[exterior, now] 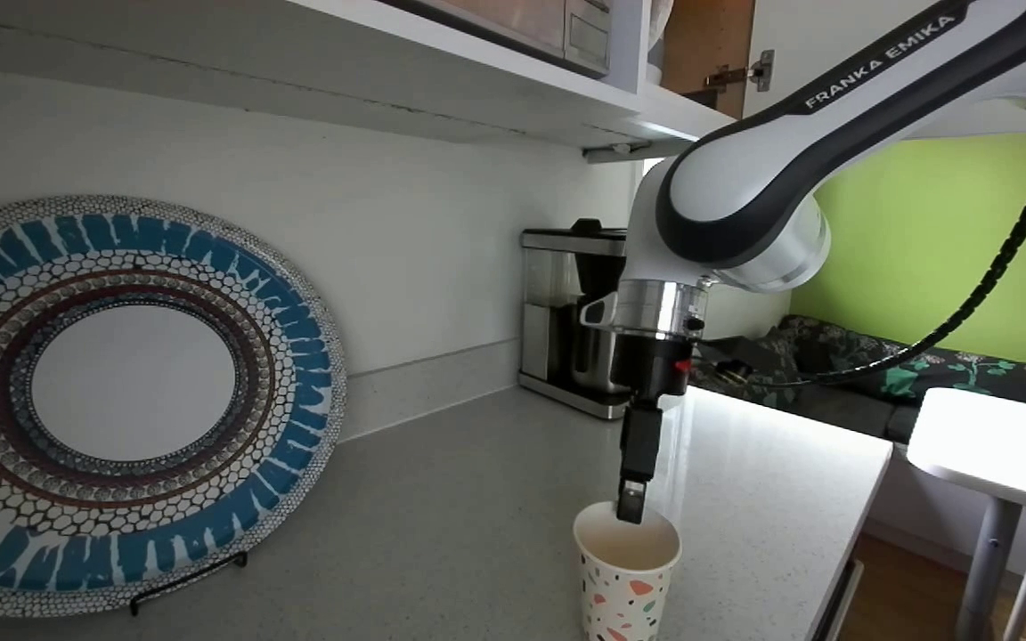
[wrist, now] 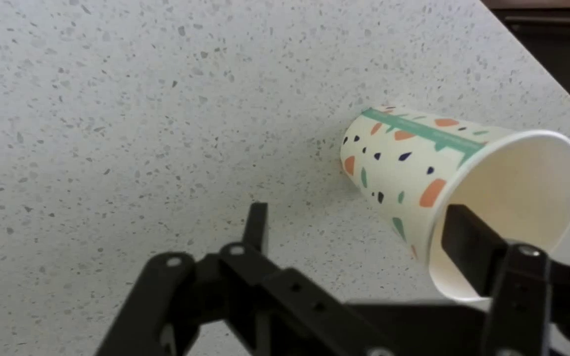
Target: Put the white plate into the cupboard
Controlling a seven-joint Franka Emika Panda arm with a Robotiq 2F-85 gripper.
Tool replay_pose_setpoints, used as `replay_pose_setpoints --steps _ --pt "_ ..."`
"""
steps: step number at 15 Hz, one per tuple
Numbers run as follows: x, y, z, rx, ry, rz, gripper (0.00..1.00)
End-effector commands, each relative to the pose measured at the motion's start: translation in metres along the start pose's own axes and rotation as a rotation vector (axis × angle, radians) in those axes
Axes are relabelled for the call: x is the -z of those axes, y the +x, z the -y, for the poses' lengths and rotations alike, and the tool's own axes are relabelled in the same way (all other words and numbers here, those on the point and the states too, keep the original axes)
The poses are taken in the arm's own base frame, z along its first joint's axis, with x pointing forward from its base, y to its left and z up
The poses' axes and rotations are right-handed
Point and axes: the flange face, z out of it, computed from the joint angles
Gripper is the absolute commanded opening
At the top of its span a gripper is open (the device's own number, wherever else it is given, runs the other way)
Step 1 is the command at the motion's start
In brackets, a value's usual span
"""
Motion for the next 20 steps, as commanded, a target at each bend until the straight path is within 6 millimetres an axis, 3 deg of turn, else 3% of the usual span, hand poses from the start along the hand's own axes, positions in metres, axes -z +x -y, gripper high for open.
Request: replay_pose_setpoints --steps 1,5,9,16,20 --pt "-0.009 0.006 0.002 0.039 0.014 -0.003 0.58" --pt "-0.003 0.007 0.002 0.035 0.025 0.008 0.27" --pt "0.019 0.005 0.002 0.031 0.013 0.02 0.0" --pt "0.059 -0.003 0.001 -0.002 0.05 0.025 0.01" --pt "0.129 -0.036 0.03 -0.111 0.023 0.07 0.01"
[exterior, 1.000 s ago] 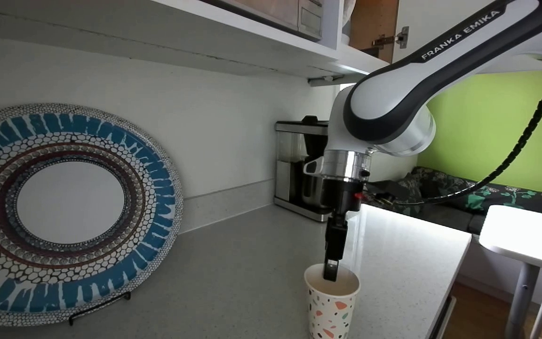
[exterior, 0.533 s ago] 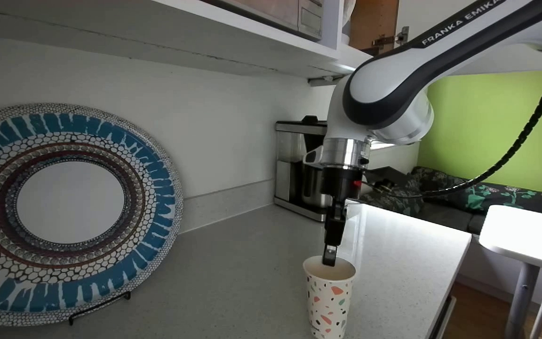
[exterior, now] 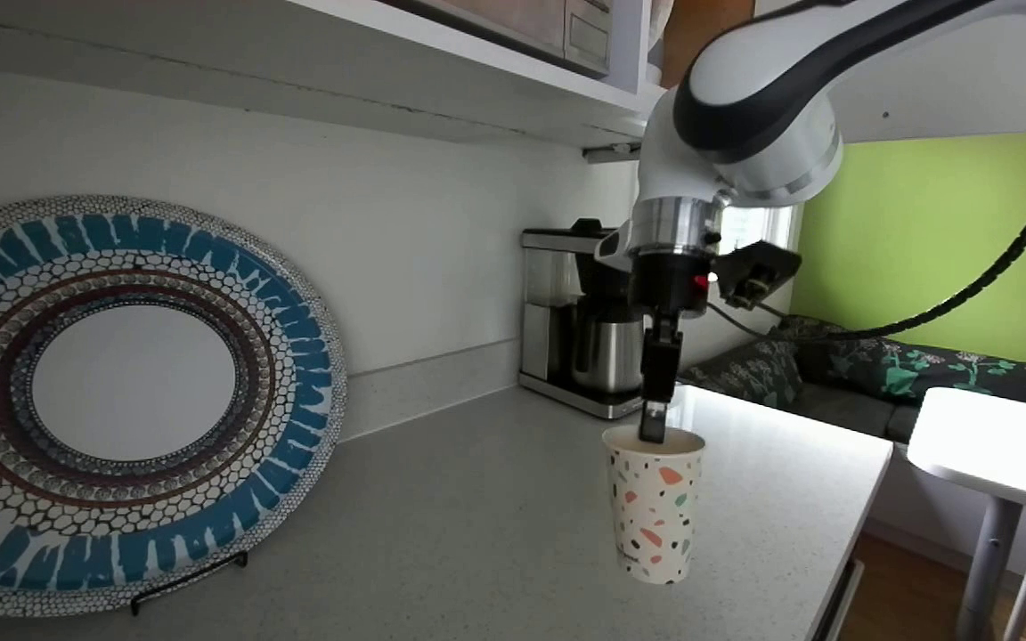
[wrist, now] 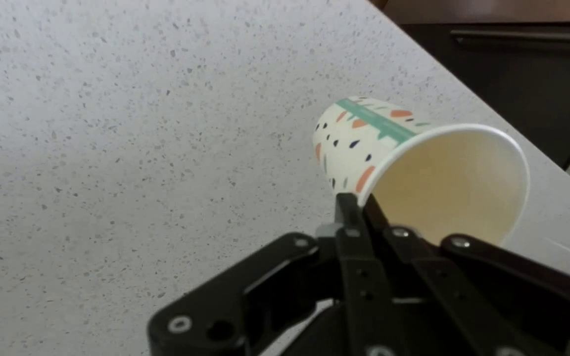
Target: Put the white plate into the cupboard
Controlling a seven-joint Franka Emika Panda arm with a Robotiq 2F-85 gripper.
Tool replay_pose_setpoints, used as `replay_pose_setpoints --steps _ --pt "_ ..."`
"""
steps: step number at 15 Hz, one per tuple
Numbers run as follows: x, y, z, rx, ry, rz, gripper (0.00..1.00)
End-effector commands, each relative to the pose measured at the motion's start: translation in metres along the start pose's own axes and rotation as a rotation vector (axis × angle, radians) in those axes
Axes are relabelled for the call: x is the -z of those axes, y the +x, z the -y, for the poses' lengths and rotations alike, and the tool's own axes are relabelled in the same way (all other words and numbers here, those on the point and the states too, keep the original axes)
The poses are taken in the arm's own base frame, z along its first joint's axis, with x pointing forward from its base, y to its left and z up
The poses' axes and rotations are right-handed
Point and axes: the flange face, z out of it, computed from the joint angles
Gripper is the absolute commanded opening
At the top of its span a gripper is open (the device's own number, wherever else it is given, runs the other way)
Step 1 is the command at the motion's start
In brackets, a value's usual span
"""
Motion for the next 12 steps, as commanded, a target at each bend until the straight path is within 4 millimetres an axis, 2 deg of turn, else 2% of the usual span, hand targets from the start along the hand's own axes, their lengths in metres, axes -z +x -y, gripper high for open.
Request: replay_pose_setpoints --steps 1,5,8,11,12 --pt "0.064 -0.044 0.033 -0.131 -0.043 0.042 0.01" --pt "0.138 -0.089 0.061 -0.345 -0.104 0.006 0.01" --pt "0.178 -0.113 0.073 -0.489 -0.167 -0.03 0.01" --pt "0.203 -0.128 0.076 -0.617 -0.247 -0.069 0.01" --pt "0.195 -0.121 0.074 -0.532 -0.192 -0.07 0.04"
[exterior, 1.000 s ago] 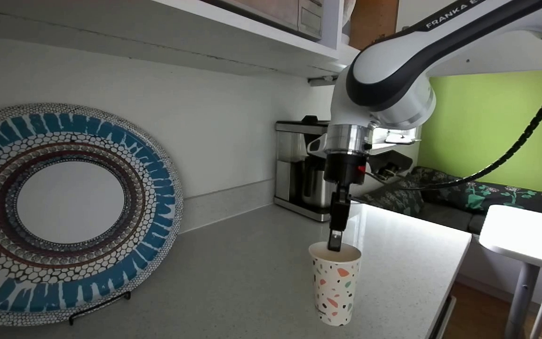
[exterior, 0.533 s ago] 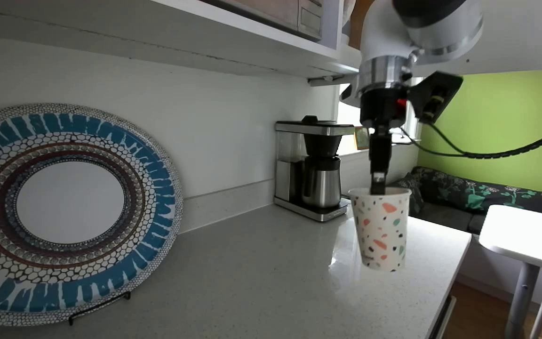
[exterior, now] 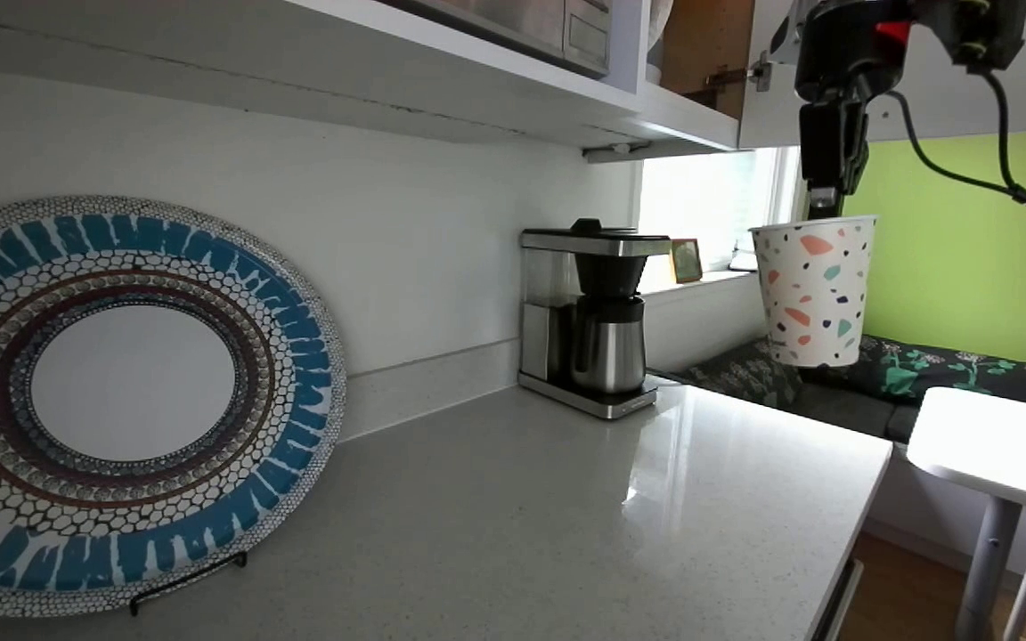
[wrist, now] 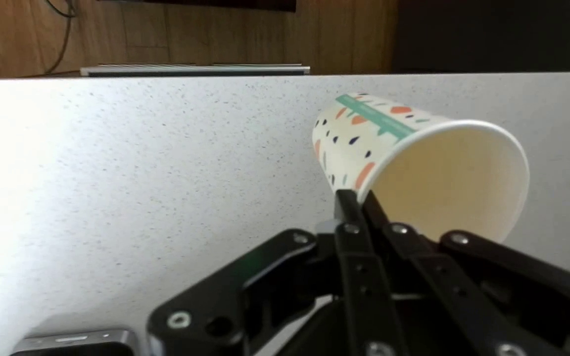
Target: Put the white plate into the cupboard
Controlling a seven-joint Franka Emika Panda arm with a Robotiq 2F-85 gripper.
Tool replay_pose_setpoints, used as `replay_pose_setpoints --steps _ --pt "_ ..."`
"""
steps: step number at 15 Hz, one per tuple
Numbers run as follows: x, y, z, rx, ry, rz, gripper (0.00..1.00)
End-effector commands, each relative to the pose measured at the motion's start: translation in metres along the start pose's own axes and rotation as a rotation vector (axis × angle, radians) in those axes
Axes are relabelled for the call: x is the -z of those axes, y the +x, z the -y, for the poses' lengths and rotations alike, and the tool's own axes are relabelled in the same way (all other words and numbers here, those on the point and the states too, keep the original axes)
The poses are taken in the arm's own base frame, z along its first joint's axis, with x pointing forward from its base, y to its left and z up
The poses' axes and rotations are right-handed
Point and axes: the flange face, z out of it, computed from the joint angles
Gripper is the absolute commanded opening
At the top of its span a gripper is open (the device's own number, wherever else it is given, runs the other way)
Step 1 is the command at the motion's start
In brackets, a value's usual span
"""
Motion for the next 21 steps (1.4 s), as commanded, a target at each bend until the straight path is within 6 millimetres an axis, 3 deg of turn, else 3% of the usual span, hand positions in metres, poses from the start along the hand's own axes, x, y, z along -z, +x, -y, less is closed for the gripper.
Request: replay_pose_setpoints --steps 1,7,9,17,21 --pt "0.006 -0.002 -0.002 -0.028 -0.014 -0.012 0.04" --pt "0.009 -0.002 -0.004 -0.059 -0.03 -0.019 0.01" --pt "0.035 -0.009 -0.011 -0.081 -0.046 -0.074 0.01" --pt "0.136 -0.044 -0.091 -0.383 -0.205 -0.319 0.01" --pt "0.183 -0.052 -0.117 -0.553 -0.224 -0.456 0.01"
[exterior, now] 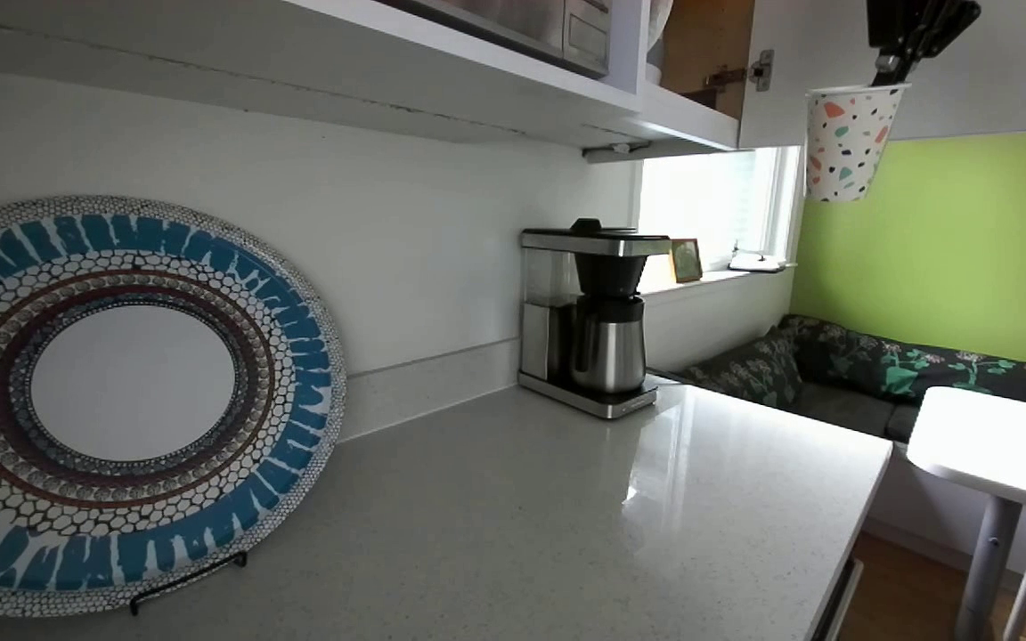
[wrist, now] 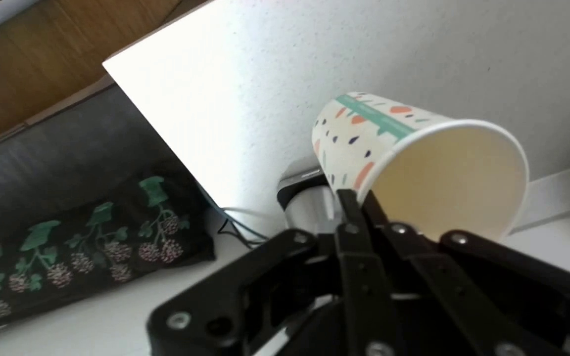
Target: Put the white plate into the cupboard
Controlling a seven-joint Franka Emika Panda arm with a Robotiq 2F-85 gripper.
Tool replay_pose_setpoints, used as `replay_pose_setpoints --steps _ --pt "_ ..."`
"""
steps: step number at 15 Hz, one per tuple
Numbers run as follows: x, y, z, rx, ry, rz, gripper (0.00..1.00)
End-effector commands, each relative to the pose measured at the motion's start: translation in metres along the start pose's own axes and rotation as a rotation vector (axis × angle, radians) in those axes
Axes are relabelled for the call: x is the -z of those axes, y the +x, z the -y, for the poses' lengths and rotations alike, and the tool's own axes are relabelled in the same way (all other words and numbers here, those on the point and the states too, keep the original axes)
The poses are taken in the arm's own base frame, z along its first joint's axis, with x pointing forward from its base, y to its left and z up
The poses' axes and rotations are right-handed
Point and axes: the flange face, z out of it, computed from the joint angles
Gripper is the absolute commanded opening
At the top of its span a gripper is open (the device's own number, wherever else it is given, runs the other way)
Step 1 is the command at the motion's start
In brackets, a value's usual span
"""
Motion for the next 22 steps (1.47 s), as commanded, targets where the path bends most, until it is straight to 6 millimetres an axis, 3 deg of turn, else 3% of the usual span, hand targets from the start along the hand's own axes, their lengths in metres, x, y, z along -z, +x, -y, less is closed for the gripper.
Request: replay_pose_setpoints --steps 1,6,9,10,17,22 --pt "0.024 0.022 -0.02 -0.176 -0.012 -0.098 0.01" --pt "0.044 0.058 -0.037 -0.386 0.041 -0.251 0.01" --pt "0.048 0.082 -0.038 -0.467 0.068 -0.343 0.01" --pt "0.046 0.068 -0.037 -0.411 0.063 -0.311 0.01" --pt "0.045 0.072 -0.036 -0.413 0.065 -0.318 0.01" --pt "0.064 0.103 -0.055 -0.573 0.139 -0.38 0.01"
